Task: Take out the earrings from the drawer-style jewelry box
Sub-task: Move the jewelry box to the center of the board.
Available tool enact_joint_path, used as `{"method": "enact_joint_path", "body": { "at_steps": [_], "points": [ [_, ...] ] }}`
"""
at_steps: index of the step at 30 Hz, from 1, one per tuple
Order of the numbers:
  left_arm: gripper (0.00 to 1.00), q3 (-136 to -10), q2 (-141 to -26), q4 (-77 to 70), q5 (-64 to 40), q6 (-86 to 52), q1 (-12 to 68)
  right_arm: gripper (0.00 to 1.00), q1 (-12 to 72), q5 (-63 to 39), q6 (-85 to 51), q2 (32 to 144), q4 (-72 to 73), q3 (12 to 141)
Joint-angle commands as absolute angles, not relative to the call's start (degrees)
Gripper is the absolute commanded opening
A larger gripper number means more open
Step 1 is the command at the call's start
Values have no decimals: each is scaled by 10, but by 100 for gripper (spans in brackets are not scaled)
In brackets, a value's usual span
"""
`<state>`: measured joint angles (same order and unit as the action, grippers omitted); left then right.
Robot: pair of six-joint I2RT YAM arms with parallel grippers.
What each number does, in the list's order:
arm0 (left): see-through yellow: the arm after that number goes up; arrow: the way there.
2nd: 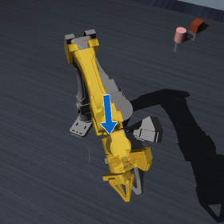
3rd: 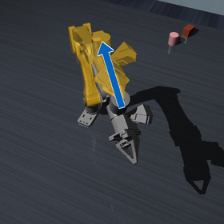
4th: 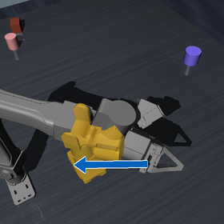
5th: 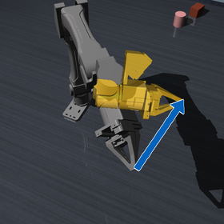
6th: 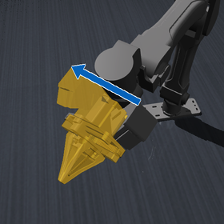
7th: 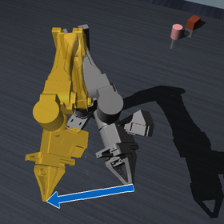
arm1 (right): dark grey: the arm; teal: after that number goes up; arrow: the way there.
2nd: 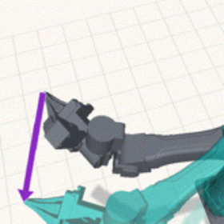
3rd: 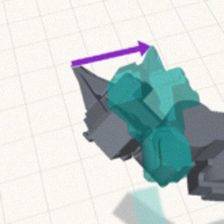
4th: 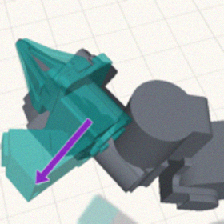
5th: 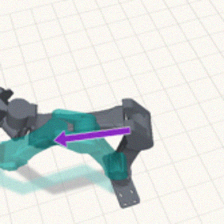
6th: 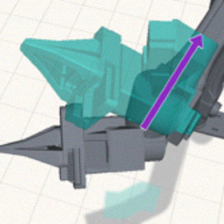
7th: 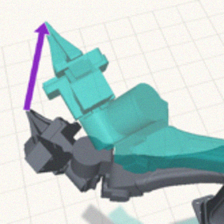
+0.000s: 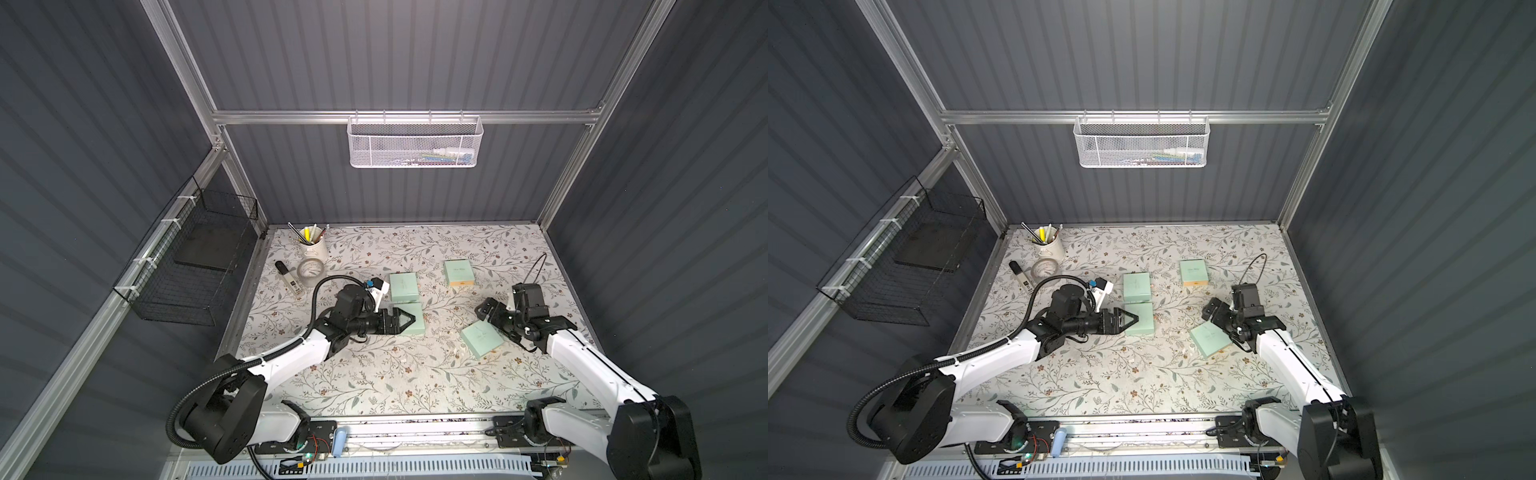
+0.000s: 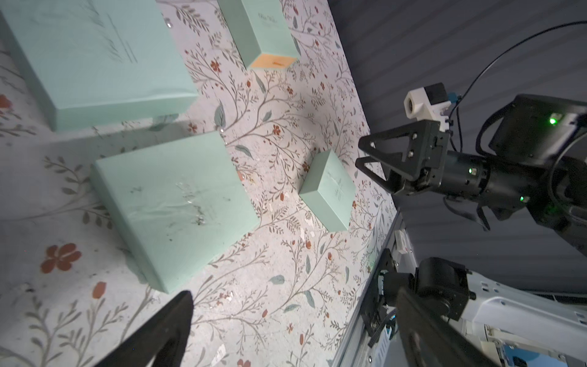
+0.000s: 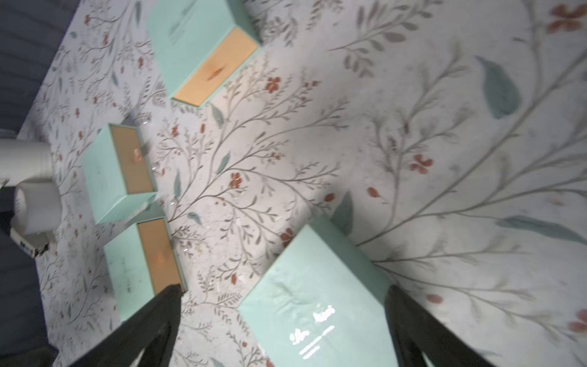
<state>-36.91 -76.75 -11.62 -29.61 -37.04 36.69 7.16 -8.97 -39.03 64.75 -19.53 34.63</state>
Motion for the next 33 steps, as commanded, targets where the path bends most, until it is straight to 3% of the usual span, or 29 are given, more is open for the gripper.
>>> {"method": "enact_joint_path", "body": {
  "at_steps": [1,8,16,22,30,33],
  "points": [
    [100,-369,-776,-137,-316,-366,381,99,59,-89,-385,682,-188,348],
    [100,-362,-783,-154,-313,-378,385,99,64,-165,-346,775,-164,390],
    [100,-358,-784,-156,-306,-380,385,99,120,-183,-342,761,-161,374],
    [100,-367,-785,-160,-316,-381,386,99,196,-132,-359,755,-172,374],
    [100,-364,-776,-148,-313,-377,386,99,214,-24,-368,719,-216,392],
    [100,-362,-775,-147,-311,-378,386,93,257,26,-353,722,-255,430]
  ]
}}
